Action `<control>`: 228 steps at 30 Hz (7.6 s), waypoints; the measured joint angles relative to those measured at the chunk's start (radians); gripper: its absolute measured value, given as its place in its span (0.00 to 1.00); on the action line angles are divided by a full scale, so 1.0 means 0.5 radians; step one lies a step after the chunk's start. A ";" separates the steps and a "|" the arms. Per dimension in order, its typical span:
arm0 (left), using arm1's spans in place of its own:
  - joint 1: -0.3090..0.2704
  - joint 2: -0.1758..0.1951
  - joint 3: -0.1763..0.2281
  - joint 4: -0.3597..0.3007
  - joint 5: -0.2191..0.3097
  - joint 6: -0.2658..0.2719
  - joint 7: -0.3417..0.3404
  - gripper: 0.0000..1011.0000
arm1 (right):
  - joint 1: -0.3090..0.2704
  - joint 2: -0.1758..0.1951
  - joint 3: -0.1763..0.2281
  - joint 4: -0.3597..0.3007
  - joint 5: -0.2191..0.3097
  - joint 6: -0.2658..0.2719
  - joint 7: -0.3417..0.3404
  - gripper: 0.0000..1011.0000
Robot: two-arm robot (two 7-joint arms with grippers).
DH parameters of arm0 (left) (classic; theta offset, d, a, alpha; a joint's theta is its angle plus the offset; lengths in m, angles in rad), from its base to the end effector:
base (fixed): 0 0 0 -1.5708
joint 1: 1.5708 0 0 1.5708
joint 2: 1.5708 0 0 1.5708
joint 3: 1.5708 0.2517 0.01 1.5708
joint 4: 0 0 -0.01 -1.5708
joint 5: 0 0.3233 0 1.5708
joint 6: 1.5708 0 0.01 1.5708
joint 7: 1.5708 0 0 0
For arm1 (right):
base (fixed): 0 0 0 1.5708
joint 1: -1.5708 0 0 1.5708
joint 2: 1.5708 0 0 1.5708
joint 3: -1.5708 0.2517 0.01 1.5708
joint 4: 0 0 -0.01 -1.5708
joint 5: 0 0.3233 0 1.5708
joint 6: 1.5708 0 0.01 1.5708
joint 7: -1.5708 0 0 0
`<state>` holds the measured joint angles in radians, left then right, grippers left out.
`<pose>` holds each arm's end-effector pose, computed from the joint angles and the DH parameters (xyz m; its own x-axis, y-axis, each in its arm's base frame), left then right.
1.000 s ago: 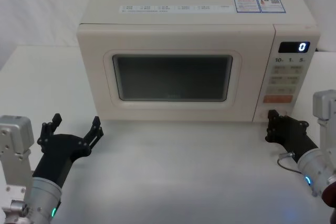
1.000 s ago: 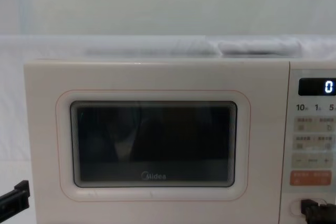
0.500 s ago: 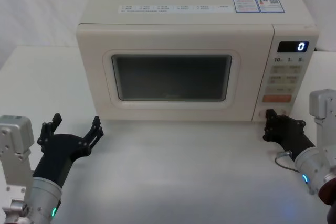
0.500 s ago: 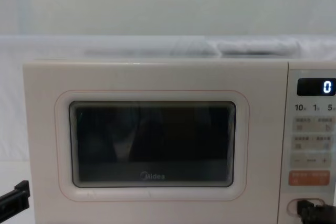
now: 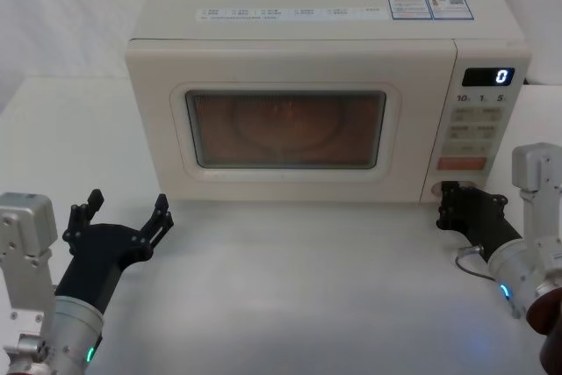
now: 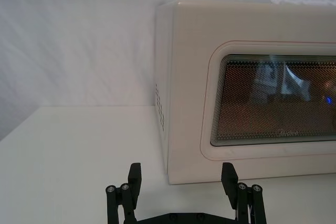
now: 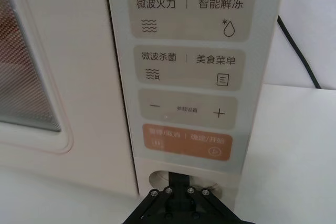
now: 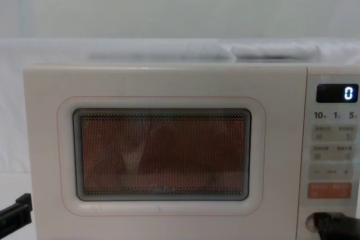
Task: Press the button to open the microwave door with one hand; close the microwave door with the other hand.
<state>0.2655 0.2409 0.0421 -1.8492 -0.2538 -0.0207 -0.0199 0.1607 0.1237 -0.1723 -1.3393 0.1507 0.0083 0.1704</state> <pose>0.2771 0.0269 -0.2494 0.1245 0.9917 -0.0327 -0.9921 0.1239 -0.0175 0.3778 0.0148 -0.2857 0.3028 -0.9529 -0.0190 0.9479 0.3032 -0.0981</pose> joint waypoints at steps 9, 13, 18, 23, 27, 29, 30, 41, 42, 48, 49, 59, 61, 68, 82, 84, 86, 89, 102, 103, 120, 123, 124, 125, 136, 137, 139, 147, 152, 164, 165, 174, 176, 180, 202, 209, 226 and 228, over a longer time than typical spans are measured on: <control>0.000 0.000 0.000 0.000 0.000 0.000 0.000 0.99 | 0.026 -0.016 -0.006 0.042 -0.005 -0.014 -0.001 0.00; 0.000 0.000 0.000 0.000 0.000 0.000 0.000 0.99 | 0.026 -0.017 -0.007 0.038 -0.008 -0.014 -0.001 0.00; 0.000 0.000 0.000 0.000 0.000 0.000 0.000 0.99 | 0.011 -0.015 -0.002 0.015 -0.010 -0.007 -0.003 0.00; 0.000 0.000 0.000 0.000 0.000 0.000 0.000 0.99 | -0.005 -0.015 -0.003 -0.010 -0.012 -0.006 -0.005 0.00; 0.000 0.000 0.000 0.000 0.000 0.000 0.000 0.99 | -0.034 -0.009 -0.001 -0.051 -0.024 0.003 -0.014 0.00; 0.000 0.000 0.000 0.000 0.000 0.000 0.000 0.99 | -0.045 -0.006 0.000 -0.066 -0.027 0.008 -0.017 0.00; 0.000 0.000 0.000 0.000 0.000 0.000 0.000 0.99 | -0.051 -0.005 0.001 -0.075 -0.028 0.010 -0.018 0.00; 0.000 0.000 0.000 0.000 0.000 0.000 0.000 0.99 | -0.118 0.004 0.017 -0.129 -0.031 0.035 -0.027 0.00; 0.000 0.000 0.000 0.000 0.000 0.000 0.000 0.99 | -0.119 0.004 0.018 -0.130 -0.032 0.036 -0.027 0.00; 0.000 0.000 0.000 0.000 0.000 0.000 0.000 0.99 | -0.142 0.006 0.021 -0.156 -0.034 0.045 -0.029 0.00; 0.000 0.000 0.000 0.000 0.000 0.000 0.000 0.99 | -0.150 0.007 0.023 -0.170 -0.035 0.047 -0.031 0.00; 0.000 0.000 0.000 0.000 0.000 0.000 0.000 0.99 | -0.268 0.032 0.034 -0.379 -0.047 0.088 -0.042 0.00; 0.000 0.000 0.000 0.000 0.000 0.000 0.000 0.99 | -0.305 0.041 0.041 -0.445 -0.049 0.099 -0.046 0.00; 0.000 0.000 0.000 0.000 0.000 0.000 0.000 0.99 | -0.423 0.079 0.093 -0.667 -0.049 0.137 -0.066 0.00; 0.000 0.000 0.000 0.000 0.000 0.000 0.000 0.99 | -0.628 0.163 0.290 -1.020 -0.064 0.127 -0.100 0.00; 0.000 0.000 0.000 0.000 0.000 0.000 0.000 0.99 | -0.648 0.175 0.317 -1.041 -0.061 0.118 -0.089 0.00; 0.000 0.000 0.000 0.000 0.000 0.000 0.000 0.99 | -0.658 0.186 0.335 -1.050 -0.054 0.112 -0.075 0.00; 0.000 0.000 0.000 0.000 0.000 0.000 0.000 0.99 | -0.671 0.202 0.366 -1.055 -0.033 0.098 -0.048 0.00; 0.000 0.000 0.000 0.000 0.000 0.000 0.000 0.99 | -0.647 0.249 0.424 -0.991 0.066 0.001 0.053 0.00; 0.000 0.000 0.000 0.000 0.000 0.000 0.000 0.99 | -0.640 0.253 0.421 -0.980 0.072 -0.003 0.061 0.00; 0.000 0.000 0.000 0.000 0.000 0.000 0.000 0.99 | -0.589 0.314 0.391 -0.876 0.168 -0.035 0.146 0.00; 0.000 0.000 0.000 0.000 0.000 0.000 0.000 0.99 | -0.589 0.312 0.392 -0.877 0.168 -0.035 0.146 0.00; 0.000 0.000 0.000 0.000 0.000 0.000 0.000 0.99 | -0.589 0.311 0.392 -0.877 0.168 -0.035 0.146 0.00; 0.000 0.000 0.000 0.000 0.000 0.000 0.000 0.99 | -0.589 0.311 0.392 -0.877 0.168 -0.035 0.146 0.00; 0.000 0.000 0.000 0.000 0.000 0.000 0.000 0.99 | -0.591 0.308 0.392 -0.879 0.164 -0.035 0.146 0.17; 0.000 0.000 0.000 0.000 0.000 0.000 0.000 0.99 | -0.591 0.308 0.392 -0.879 0.164 -0.035 0.146 0.20; 0.000 0.000 0.000 0.000 0.000 0.000 0.000 0.99 | -0.591 0.307 0.392 -0.880 0.163 -0.034 0.145 0.25; 0.000 0.000 0.000 0.000 0.000 0.000 0.000 0.99 | -0.591 0.306 0.392 -0.881 0.162 -0.033 0.145 0.51; 0.000 0.000 0.000 0.000 0.000 0.000 0.000 0.99 | -0.591 0.305 0.392 -0.881 0.161 -0.032 0.144 0.65; 0.000 0.000 0.000 0.000 0.000 0.000 0.000 0.99 | -0.591 0.305 0.392 -0.881 0.160 -0.032 0.143 0.99; 0.000 0.000 0.000 0.000 0.000 0.000 0.000 0.99 | -0.591 0.305 0.392 -0.881 0.160 -0.032 0.143 0.99; 0.000 0.000 0.000 0.000 0.000 0.000 0.000 0.99 | -0.591 0.305 0.392 -0.881 0.160 -0.032 0.142 0.99; 0.000 0.000 0.000 0.000 0.000 0.000 0.000 0.99 | -0.591 0.305 0.392 -0.881 0.160 -0.032 0.142 0.99; 0.000 0.000 0.000 0.000 0.000 0.000 0.000 0.99 | -0.591 0.305 0.392 -0.881 0.160 -0.032 0.142 0.99; 0.000 0.000 0.000 0.000 0.000 0.000 0.000 0.51 | -0.591 0.305 0.392 -0.881 0.160 -0.032 0.142 0.99; 0.000 0.000 0.000 0.000 0.000 0.000 0.000 0.29 | -0.591 0.305 0.392 -0.881 0.160 -0.032 0.143 0.99; 0.000 0.000 0.000 0.000 0.000 0.000 0.000 0.00 | -0.591 0.305 0.392 -0.881 0.160 -0.032 0.143 0.99; 0.000 0.000 0.000 0.000 0.000 0.000 0.000 0.00 | -0.591 0.305 0.392 -0.881 0.160 -0.032 0.142 0.99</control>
<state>0.2655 0.2410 0.0422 -1.8492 -0.2538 -0.0207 -0.0199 -0.1347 0.2764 0.0237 -1.7798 0.2307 -0.0078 0.2416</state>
